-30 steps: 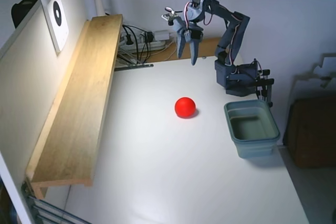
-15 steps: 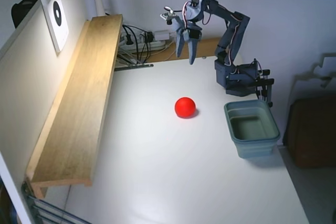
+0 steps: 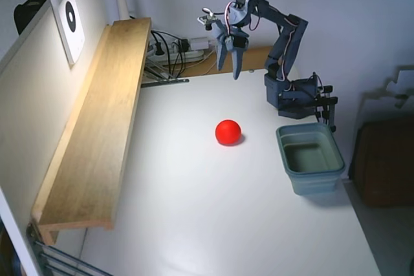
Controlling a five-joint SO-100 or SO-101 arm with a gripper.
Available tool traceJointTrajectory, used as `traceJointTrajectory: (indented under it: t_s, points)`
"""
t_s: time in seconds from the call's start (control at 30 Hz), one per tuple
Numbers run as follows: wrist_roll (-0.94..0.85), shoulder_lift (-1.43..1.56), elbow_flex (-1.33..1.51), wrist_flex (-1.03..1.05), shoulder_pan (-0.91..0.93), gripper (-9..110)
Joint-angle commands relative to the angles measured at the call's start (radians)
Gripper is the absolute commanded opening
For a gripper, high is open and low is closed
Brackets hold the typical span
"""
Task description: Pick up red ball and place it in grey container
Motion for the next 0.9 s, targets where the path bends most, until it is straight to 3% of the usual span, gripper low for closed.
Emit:
traceJointTrajectory:
  t_s: [0.0,0.87]
  points:
    - [0.003,0.043,0.001,0.006,0.022,38]
    - [0.003,0.288,0.632,-0.337,0.022,38]
